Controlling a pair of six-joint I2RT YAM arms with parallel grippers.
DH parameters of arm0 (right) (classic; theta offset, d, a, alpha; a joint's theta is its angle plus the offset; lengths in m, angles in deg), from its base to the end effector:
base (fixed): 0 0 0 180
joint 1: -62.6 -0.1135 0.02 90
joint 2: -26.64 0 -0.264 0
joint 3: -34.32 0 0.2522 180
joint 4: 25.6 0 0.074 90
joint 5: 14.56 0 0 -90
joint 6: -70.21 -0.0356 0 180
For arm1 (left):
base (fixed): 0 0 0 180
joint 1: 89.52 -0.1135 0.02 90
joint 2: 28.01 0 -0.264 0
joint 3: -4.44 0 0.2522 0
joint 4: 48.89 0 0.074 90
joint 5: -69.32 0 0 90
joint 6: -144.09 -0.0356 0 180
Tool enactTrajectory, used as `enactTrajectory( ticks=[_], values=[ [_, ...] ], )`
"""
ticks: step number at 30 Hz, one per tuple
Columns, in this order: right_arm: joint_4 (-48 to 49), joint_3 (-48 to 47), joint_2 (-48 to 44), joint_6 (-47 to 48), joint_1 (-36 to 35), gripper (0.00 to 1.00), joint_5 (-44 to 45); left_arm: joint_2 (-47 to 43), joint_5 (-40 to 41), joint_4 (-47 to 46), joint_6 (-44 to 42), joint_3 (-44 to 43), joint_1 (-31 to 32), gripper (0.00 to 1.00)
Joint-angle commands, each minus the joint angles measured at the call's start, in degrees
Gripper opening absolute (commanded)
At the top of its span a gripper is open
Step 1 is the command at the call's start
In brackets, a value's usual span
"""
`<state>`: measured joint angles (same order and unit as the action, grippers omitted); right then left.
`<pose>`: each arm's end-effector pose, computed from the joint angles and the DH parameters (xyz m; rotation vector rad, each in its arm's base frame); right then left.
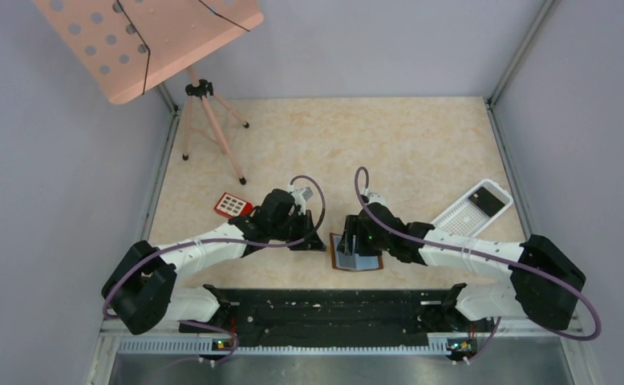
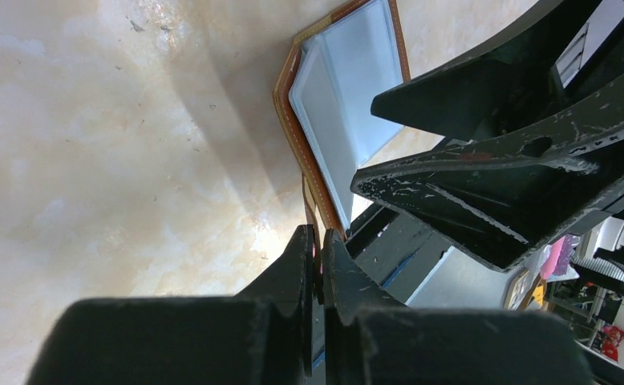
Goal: Take the credit cards out of the card holder
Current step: Remove the credit card from the card holder.
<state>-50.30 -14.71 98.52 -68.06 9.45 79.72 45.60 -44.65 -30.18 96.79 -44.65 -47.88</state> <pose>0.1486 0.1938 0.1857 -0.0710 2.5276 0.7002 0.1792 -0.1786 0.1891 0.2118 2.5675 -1.1484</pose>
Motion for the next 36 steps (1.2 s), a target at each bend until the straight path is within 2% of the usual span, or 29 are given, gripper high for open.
enactTrajectory(
  ticks=[1,24,36],
  values=[
    [3.87,0.36,0.96,-0.61,-0.6,0.61,-2.22,-1.44,0.06,-1.09,-0.53,-0.87,0.01,0.0],
    [6.63,3.45,2.84,-1.1,-0.64,0.6,-3.78,-1.43,0.37,-1.1,-0.41,-0.95,0.03,0.0],
    [-3.63,1.11,1.05,0.57,-0.65,0.59,4.79,-2.06,0.94,-0.54,-0.28,-0.8,0.07,0.0]
  ],
)
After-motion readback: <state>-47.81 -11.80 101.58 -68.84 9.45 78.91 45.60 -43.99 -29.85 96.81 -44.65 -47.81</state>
